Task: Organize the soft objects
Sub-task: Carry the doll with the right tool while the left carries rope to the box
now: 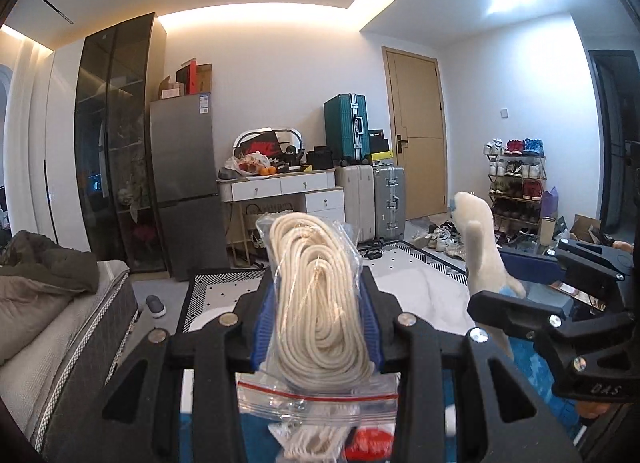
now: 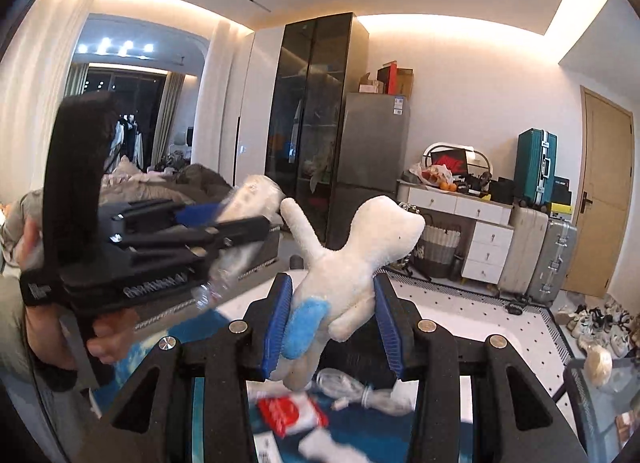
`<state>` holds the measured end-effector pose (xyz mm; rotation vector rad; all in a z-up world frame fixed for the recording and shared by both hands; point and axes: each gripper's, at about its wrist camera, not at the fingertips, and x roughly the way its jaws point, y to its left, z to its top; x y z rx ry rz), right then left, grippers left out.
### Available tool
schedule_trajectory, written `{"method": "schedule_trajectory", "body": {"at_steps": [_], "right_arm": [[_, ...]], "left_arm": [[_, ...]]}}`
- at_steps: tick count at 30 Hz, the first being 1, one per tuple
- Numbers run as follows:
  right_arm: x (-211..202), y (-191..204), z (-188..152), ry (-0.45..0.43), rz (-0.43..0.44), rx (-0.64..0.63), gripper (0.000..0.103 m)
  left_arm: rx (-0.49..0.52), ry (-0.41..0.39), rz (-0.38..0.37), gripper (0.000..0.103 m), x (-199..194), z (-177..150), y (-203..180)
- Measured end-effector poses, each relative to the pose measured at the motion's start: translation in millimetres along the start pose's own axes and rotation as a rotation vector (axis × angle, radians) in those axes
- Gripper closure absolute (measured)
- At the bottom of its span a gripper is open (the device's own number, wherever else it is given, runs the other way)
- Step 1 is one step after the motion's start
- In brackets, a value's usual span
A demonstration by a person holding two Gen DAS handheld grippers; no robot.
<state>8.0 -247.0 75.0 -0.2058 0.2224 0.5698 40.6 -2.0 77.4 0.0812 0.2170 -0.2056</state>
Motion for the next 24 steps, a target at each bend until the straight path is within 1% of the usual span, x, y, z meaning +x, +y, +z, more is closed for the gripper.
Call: {"method": "schedule_trajectory", "body": {"at_steps": [3, 7, 11, 14, 16, 17, 18, 19, 20, 21, 22, 23, 24], "right_arm": [[23, -6, 13, -0.006, -0.013, 0.002, 0.061], [61, -21, 22, 0.029, -0.043, 0.05, 0.061], [99, -32, 28, 0.067, -0.05, 0.074, 0.061], [136, -46, 26, 0.147, -0.058, 0.124, 0.061], [162, -63, 20, 0.217, -0.053, 0.178, 0.061], [178, -69, 15, 0.265, -0.053, 0.203, 0.061], [187, -74, 12, 0.292, -0.047, 0.219, 0.061], [203, -78, 7, 0.348, -0.023, 0.229, 0.061], [218, -80, 2, 0.401, -0.007, 0.232, 0.061], [231, -86, -3, 0.438, -0.005, 0.243, 0.061], [239, -88, -7, 0.47, 0.001, 0.257, 0.061], [250, -91, -12, 0.505, 0.014, 0.27, 0.061], [256, -93, -16, 0.52, 0.01, 0.267, 0.061]], "left_arm": [[-0.003, -0.002, -0.017, 0.066, 26, 14, 5], [-0.025, 0.005, -0.012, 0.066, 57, 28, 6], [-0.068, 0.046, -0.013, 0.066, 90, 33, 8], [-0.098, 0.114, -0.006, 0.066, 121, 29, 12], [-0.122, 0.186, -0.001, 0.066, 146, 23, 14], [-0.141, 0.239, 0.003, 0.066, 162, 19, 18], [-0.147, 0.279, 0.005, 0.066, 171, 14, 16], [-0.149, 0.331, 0.026, 0.066, 185, 10, 16], [-0.15, 0.367, 0.044, 0.066, 192, 5, 13], [-0.152, 0.416, 0.049, 0.066, 203, 1, 13], [-0.152, 0.457, 0.042, 0.066, 213, -4, 11], [-0.164, 0.478, 0.039, 0.066, 219, -8, 10], [-0.17, 0.508, 0.031, 0.066, 228, -11, 10]]}}
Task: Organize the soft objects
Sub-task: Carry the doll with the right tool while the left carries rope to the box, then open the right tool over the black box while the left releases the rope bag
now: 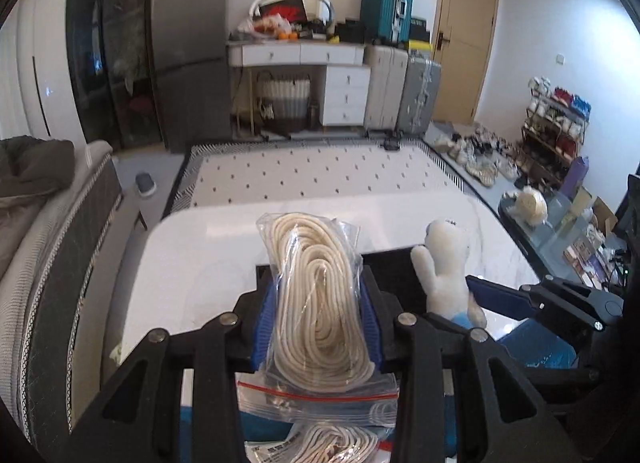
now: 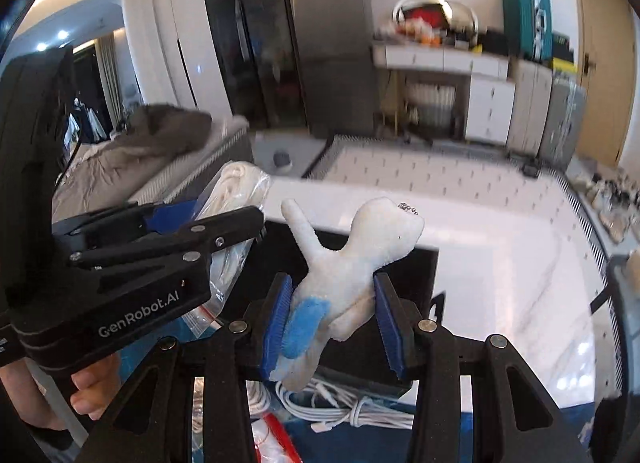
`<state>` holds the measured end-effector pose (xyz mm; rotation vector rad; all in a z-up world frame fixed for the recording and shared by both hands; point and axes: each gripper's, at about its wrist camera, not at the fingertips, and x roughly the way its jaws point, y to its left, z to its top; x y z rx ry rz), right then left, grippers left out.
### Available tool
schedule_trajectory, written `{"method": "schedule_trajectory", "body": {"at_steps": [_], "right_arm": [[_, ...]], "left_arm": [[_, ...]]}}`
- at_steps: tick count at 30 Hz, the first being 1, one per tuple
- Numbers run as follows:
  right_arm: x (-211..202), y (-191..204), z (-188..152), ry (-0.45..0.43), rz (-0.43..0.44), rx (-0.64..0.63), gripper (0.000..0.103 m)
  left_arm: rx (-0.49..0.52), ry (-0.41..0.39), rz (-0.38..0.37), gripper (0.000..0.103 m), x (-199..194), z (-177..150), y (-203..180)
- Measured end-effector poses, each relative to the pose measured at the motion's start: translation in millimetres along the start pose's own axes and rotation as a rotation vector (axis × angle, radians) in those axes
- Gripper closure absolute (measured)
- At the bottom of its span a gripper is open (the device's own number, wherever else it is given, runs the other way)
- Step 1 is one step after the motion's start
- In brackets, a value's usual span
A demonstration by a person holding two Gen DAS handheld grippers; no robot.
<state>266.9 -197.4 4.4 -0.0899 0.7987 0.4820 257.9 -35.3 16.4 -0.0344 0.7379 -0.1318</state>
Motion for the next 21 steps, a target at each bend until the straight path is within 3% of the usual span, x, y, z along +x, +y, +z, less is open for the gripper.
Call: {"method": "schedule_trajectory", "body": {"at_steps": [7, 21], "right_arm": [[30, -16, -8, 0.096, -0.007, 0.016, 0.061], [20, -22, -34, 0.127, -0.008, 0.049, 0.059]], "left_arm": [[0.005, 0.194, -0.031, 0.066, 39, -16, -19], [0.015, 0.243, -0.029, 0.061, 44, -27, -28]]}}
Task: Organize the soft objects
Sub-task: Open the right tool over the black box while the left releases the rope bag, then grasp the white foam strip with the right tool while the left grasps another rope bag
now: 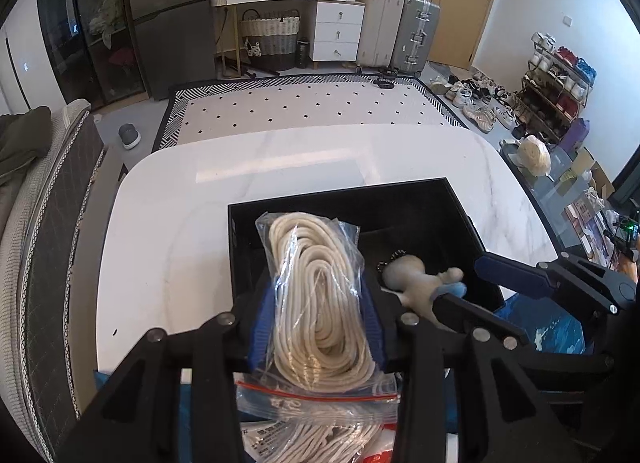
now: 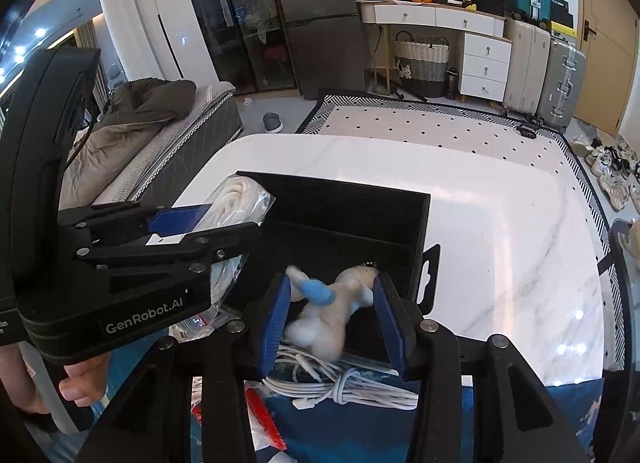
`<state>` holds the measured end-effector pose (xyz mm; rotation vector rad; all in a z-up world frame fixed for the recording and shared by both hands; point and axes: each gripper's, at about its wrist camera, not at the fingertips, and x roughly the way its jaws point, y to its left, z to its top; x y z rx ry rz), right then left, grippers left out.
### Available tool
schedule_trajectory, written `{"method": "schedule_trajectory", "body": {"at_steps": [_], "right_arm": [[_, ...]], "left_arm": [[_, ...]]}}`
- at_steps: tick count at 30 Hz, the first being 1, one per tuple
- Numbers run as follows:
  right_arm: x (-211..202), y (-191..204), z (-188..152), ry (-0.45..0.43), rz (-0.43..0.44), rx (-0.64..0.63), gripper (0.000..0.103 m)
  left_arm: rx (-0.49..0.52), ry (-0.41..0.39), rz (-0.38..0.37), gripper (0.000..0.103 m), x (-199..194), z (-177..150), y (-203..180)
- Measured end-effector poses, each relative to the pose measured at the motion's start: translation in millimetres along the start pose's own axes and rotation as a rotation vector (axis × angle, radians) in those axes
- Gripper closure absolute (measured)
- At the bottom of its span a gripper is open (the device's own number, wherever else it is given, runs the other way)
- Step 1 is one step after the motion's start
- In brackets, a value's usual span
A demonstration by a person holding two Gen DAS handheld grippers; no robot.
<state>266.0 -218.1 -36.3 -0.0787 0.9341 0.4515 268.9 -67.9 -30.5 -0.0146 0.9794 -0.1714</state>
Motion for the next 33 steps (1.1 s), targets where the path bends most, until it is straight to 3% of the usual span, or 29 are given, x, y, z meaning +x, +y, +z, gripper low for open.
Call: {"method": "schedule_trajectory", "body": {"at_steps": [5, 12, 14, 15, 16, 22, 26, 28, 31, 33], "right_arm": [[-11, -5, -4, -0.008, 0.005, 0.016, 0.059], [-39, -5, -9, -0.009, 0.015, -0.006, 0.059], [-51, -1, -15, -0.003, 0.019, -0.034, 0.046], [-57, 0, -19, -0.001, 0.017, -0.055, 0.044], [-63, 1, -24, 0.004, 0.016, -0.077, 0.044], [-74, 17, -65, 0.112, 0.035, -0.271, 0.044], [-61, 20, -95, 0.209, 0.078, -0.322, 0.044], [-58, 17, -101, 0.199, 0.061, -0.324, 0.044], [-69, 7, -92, 0.109, 0.065, -0.265, 0.044], [-65, 6, -89, 0.18, 0.077, -0.251, 0.044]], "left_arm": [[0.006, -0.014, -0.011, 0.046, -6, -1, 0], [0.026, -0.043, -0.056, 0.041, -37, 0, 8], [0.046, -0.059, -0.065, 0.03, -53, -7, 9], [0.057, -0.062, -0.065, 0.022, -60, -11, 10], [0.07, -0.065, -0.063, 0.02, -68, -18, 11], [0.149, -0.038, -0.098, 0.02, -92, -56, 15], [0.193, 0.042, -0.103, 0.02, -70, -83, 17], [0.218, 0.081, -0.09, 0.02, -56, -95, 15], [0.233, 0.102, -0.098, 0.02, -49, -105, 12], [0.235, 0.119, -0.109, 0.02, -48, -109, 11]]}}
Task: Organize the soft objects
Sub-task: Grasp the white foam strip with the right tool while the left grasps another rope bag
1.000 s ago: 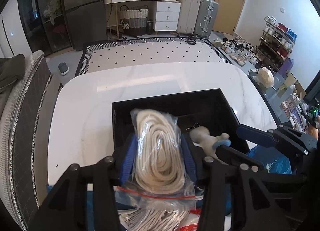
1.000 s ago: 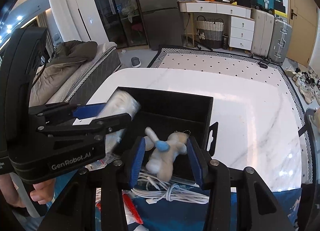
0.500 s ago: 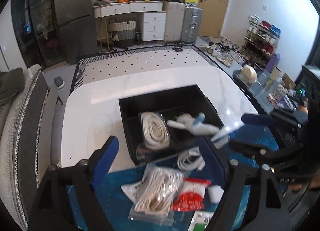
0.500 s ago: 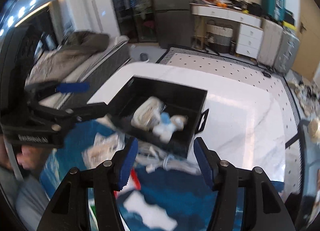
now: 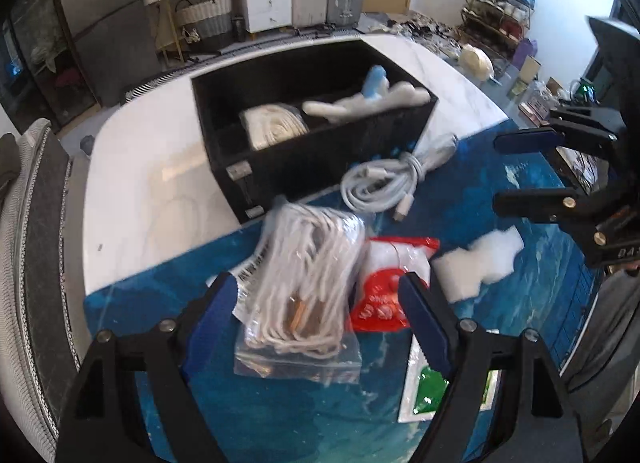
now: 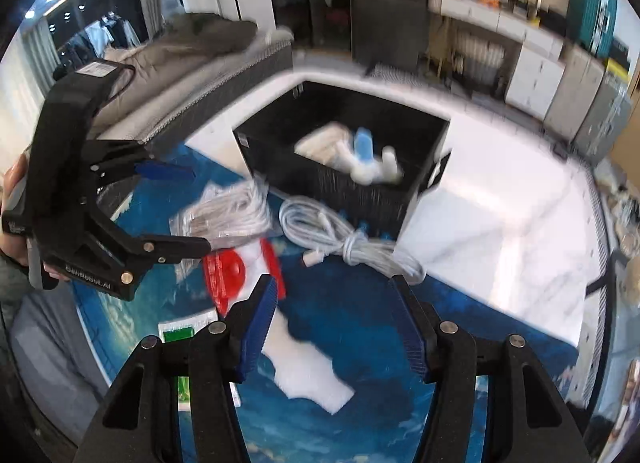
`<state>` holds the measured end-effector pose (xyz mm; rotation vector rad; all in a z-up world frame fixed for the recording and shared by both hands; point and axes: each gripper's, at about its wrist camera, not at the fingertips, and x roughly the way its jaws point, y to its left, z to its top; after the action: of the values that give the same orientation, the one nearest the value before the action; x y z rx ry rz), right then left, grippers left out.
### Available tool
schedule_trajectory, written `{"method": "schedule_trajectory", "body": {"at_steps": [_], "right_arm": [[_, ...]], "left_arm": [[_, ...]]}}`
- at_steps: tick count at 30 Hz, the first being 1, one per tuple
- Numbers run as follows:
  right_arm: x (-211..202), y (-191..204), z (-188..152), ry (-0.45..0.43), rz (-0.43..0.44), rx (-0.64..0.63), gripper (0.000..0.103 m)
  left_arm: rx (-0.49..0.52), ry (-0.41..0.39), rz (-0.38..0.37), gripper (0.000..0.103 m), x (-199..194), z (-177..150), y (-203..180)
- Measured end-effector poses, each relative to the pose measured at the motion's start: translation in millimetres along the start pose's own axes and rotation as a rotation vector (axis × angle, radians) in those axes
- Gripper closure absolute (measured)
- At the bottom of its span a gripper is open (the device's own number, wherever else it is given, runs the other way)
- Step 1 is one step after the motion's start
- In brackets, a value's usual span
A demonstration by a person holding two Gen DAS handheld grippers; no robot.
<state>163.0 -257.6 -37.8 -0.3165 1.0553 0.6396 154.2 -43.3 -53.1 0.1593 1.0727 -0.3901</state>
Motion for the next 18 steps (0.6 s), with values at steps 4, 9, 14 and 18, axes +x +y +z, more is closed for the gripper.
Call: {"method": "schedule_trajectory", "body": {"at_steps": [4, 9, 14, 18], "right_arm": [[6, 19, -7, 0.072, 0.055, -0.102, 0.044], [34, 41, -29, 0.206, 0.086, -0.206, 0.041], [40, 43, -34, 0.199, 0.027, -0.217, 0.035], [44, 32, -37, 0.21, 0.022, -0.166, 0.042]], "left_arm": [[0.033, 0.02, 0.003, 0.02, 5, -8, -9], [0.104, 0.019, 0.031, 0.019, 23, -10, -20], [0.057, 0.025, -0.007, 0.019, 26, -4, -10], [0.047, 0.025, -0.009, 0.02, 27, -6, -9]]}}
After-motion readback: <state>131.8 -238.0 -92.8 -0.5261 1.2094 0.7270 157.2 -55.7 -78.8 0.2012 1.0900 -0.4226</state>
